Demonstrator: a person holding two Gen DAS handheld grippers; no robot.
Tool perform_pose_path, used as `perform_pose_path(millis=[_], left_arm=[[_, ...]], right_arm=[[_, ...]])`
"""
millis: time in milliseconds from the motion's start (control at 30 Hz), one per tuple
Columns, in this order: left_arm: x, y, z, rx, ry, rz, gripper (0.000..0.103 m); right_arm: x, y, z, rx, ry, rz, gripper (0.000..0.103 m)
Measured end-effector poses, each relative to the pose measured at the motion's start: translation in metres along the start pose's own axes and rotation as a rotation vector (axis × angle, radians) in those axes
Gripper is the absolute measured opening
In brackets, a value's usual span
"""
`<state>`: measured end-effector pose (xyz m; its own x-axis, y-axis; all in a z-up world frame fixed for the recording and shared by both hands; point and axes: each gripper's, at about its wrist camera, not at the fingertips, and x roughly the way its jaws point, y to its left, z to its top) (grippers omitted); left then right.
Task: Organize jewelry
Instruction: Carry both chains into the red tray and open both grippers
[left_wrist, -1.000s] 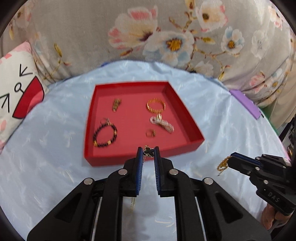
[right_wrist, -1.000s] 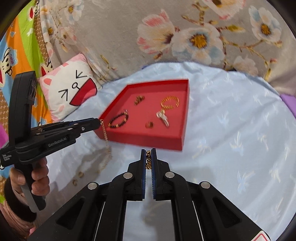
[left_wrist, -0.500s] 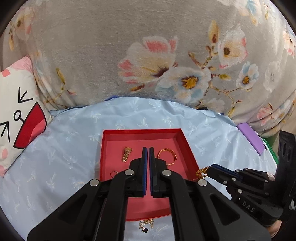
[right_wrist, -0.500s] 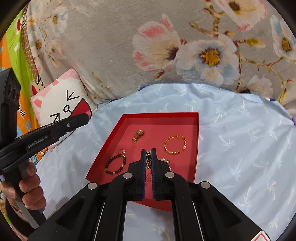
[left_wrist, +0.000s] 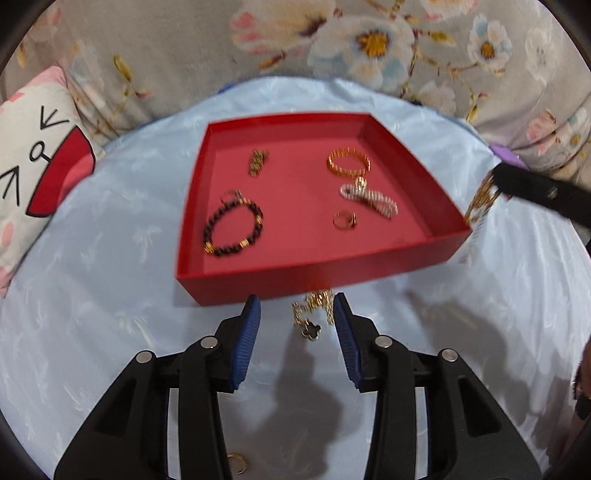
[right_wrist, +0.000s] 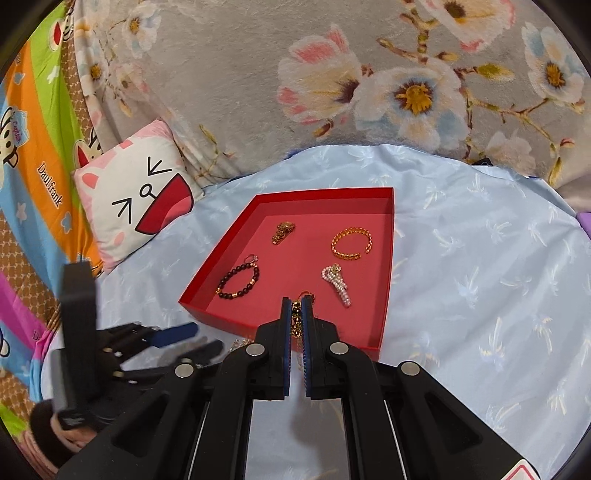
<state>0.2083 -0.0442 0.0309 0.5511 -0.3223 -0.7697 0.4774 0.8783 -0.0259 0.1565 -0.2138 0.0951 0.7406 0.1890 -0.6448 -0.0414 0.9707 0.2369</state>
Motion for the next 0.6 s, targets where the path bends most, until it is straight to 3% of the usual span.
perform_pose_path(millis=[133, 233, 333, 367, 600], left_arm=[[0.02, -0.009, -0.007, 0.028, 0.033, 0.011, 0.039], [0.031, -0.01, -0.01, 0.028, 0.046, 0.014, 0.032], [0.032, -0.013, -0.01, 0.032, 0.046, 0.009, 0.017], [0.032, -0.013, -0.01, 0.032, 0.048, -0.001, 0.007], [0.02, -0.016, -0.005, 0.032, 0.018, -0.034, 0.0]], right_arm=[[-0.004, -0.002, 0.0, 0.005, -0.01, -0.001, 0.004], [-0.004, -0.005, 0.001, 0.012, -0.014, -0.002, 0.004], [-0.003, -0.008, 0.002, 0.018, -0.014, -0.003, 0.004], [-0.002, -0.009, 0.002, 0.02, -0.014, -0.003, 0.004], [-0.001, -0.012, 0.004, 0.022, -0.016, -0.005, 0.004]])
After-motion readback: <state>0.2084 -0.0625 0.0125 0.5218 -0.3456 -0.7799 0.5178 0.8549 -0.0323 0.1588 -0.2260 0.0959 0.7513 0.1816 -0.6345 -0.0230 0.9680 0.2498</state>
